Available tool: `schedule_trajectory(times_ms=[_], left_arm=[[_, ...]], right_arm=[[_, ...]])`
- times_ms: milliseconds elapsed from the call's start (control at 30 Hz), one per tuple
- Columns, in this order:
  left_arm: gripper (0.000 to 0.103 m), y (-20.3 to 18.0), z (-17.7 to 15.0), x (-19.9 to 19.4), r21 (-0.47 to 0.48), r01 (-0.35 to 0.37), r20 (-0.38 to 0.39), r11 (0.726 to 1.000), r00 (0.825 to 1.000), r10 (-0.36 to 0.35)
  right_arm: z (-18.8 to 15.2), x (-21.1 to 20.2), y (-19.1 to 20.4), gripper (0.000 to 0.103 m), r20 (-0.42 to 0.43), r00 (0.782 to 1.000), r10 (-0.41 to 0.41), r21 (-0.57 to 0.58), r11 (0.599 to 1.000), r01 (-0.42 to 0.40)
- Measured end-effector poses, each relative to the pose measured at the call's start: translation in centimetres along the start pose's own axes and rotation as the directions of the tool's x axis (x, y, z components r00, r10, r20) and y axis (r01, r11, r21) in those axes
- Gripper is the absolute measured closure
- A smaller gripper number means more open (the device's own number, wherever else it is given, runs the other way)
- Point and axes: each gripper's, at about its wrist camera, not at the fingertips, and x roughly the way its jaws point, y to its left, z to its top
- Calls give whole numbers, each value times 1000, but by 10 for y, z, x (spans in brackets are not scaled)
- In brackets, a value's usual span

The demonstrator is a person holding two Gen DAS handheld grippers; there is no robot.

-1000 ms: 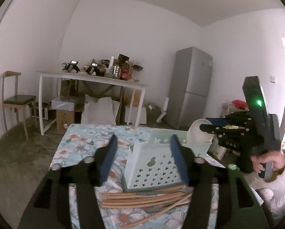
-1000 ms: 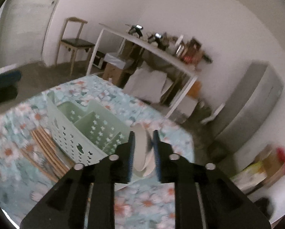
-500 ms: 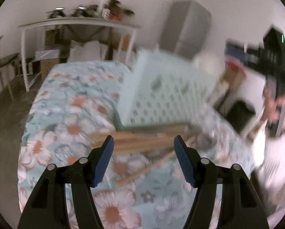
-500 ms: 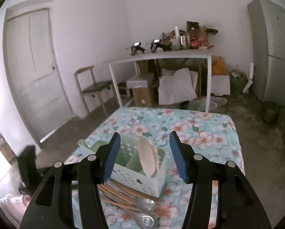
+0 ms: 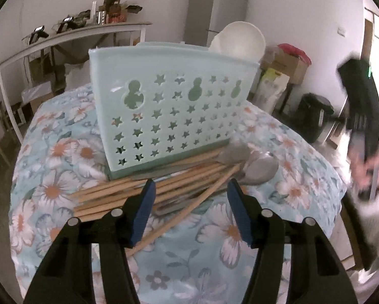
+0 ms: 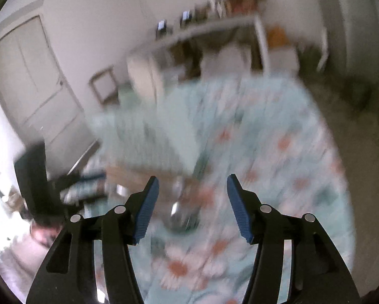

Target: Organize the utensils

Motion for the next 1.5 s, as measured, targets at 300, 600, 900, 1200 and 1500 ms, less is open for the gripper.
schedule_trajectory(times_ms=[300,600,900,1200,1500], left_arm=[[46,-2,-3,-1,-43,-9,26,999,1000,10],[46,-18,7,6,4,-14,33,1000,999,14],[49,-73,28,45,232,10,-33,973,999,-2],[55,-96,39,96,326,-12,-133,945,989,59],[97,-99,51,100,333,-123,-74,935,985,156]], right_arm=[[-36,47,-5,93,-99,988,122,117,987,-110],[-34,30,-13,99,-20,998,54,84,995,-53],[-35,-39,-67,100,58,997,-59,167,985,49],[-40,-77,-106,100,84,991,-107,235,968,85],[-47,-25,-72,72,-37,997,72,219,974,-62]])
